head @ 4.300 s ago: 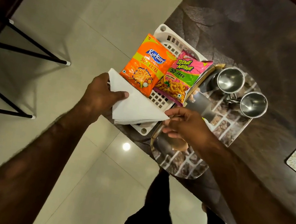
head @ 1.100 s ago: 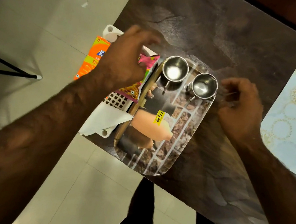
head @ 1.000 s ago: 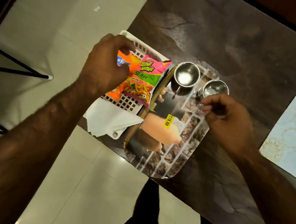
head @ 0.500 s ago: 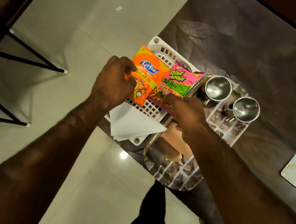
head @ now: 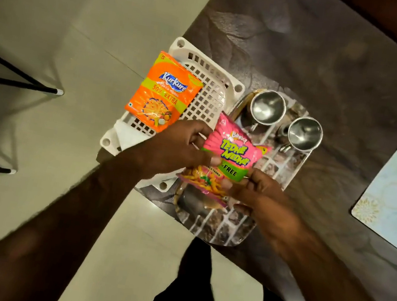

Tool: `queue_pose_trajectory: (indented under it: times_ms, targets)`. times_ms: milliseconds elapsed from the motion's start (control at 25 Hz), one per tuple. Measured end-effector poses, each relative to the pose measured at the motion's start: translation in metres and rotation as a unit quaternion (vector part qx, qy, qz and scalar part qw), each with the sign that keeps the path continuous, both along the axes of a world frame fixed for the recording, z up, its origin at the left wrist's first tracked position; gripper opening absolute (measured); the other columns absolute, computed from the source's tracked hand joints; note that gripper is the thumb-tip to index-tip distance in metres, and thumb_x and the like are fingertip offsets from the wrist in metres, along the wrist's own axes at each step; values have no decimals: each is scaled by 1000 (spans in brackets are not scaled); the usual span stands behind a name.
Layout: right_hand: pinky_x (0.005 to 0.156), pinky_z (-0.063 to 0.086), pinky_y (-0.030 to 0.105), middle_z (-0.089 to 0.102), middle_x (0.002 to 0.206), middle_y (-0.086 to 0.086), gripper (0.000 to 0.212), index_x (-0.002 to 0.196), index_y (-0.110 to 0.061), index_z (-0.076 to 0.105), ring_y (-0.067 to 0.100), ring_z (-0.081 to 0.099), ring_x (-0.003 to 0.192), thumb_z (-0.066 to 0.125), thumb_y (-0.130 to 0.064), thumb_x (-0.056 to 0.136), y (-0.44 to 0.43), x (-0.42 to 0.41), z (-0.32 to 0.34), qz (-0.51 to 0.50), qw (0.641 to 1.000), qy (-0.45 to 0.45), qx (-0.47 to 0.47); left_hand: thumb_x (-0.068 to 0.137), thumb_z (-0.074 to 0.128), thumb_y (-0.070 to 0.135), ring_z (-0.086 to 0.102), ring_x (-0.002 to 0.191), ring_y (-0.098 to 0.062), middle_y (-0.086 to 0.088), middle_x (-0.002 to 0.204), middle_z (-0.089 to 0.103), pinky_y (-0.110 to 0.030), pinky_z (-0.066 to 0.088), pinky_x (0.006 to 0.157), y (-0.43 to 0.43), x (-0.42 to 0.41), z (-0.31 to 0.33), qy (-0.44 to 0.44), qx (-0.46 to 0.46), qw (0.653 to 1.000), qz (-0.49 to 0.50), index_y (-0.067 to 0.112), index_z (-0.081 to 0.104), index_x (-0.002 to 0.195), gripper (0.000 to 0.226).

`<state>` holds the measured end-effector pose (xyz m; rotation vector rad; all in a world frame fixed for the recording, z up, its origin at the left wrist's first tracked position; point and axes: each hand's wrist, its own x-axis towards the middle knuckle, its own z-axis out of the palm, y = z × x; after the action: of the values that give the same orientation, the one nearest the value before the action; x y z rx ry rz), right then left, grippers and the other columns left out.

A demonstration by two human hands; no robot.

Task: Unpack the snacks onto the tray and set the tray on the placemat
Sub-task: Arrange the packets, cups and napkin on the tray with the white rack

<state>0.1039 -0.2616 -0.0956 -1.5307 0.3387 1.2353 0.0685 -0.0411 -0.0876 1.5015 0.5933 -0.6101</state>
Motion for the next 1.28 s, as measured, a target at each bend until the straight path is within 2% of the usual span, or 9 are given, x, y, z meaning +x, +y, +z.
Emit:
queue_pose_trajectory:
  times_ms: [120,240,360,520,680,840,960,1160,1280]
  targets:
    - [65,58,26,79,82,-1,50,114,-13,67,9,74,76,88,-12,69,-29,-10,-2,-26,1000,3,15,79,83,11,70,79,-13,-9,97,76,-26,55,63,-32,-12,-6,18,2,1000,-14,12,65,111,37]
    - [69,62,38,81,92,10,41,117,-6,66,21,76,78,81,-1,79,-48,-11,-9,-32,999,9,-36,82,80,7,71,90,-16,-5,98,75,-26,58,70,-57,-18,-15,43,-19,999,-7,8,62,120,42]
    - [58,61,31,80,80,6,28,107,-5,66,17,77,68,76,5,83,-58,-8,-14,-60,996,15,-69,82,79,8,68,104,-23,-11,111,71,-35,59,87,-78,-14,-25,47,33,998,-7,6,57,125,47]
    - [59,62,31,71,79,12,28,105,-4,58,21,70,66,73,9,85,-61,5,-19,-103,988,-8,-117,84,78,10,70,99,-20,-13,113,72,-22,58,76,-93,1,-35,24,82,996,-2,6,55,129,51]
    - [61,61,33,71,64,0,27,89,-13,57,16,69,59,71,10,86,-59,13,-18,-108,985,-37,-130,88,75,20,67,111,-20,-8,124,68,-41,56,95,-100,12,-40,-1,130,991,-43,11,56,134,51]
    - [65,62,36,71,84,15,25,99,-10,59,27,70,71,73,7,86,-64,21,-17,-118,978,-48,-163,90,71,28,63,92,-11,-6,116,66,-24,50,79,-111,21,-43,-29,191,977,-89,18,62,131,44]
    - [76,61,45,69,94,22,26,102,-10,59,35,70,84,72,6,86,-67,24,-17,-118,977,-47,-170,90,70,27,64,94,-17,0,107,67,-25,47,79,-117,27,-40,-37,197,974,-103,16,63,128,40]
    - [75,52,50,58,82,1,23,101,-22,55,20,56,74,63,-19,80,-70,14,-19,-121,925,-197,-301,90,68,33,61,99,-22,-2,108,60,-41,53,87,-99,23,-20,-57,281,951,-118,17,62,118,33]
    - [57,39,31,54,61,-8,18,81,-25,59,8,47,54,50,-31,67,-64,6,-7,-86,923,-264,-265,89,65,24,59,99,-24,-2,105,59,-43,51,86,-54,14,-5,-119,408,905,-7,17,62,110,22]
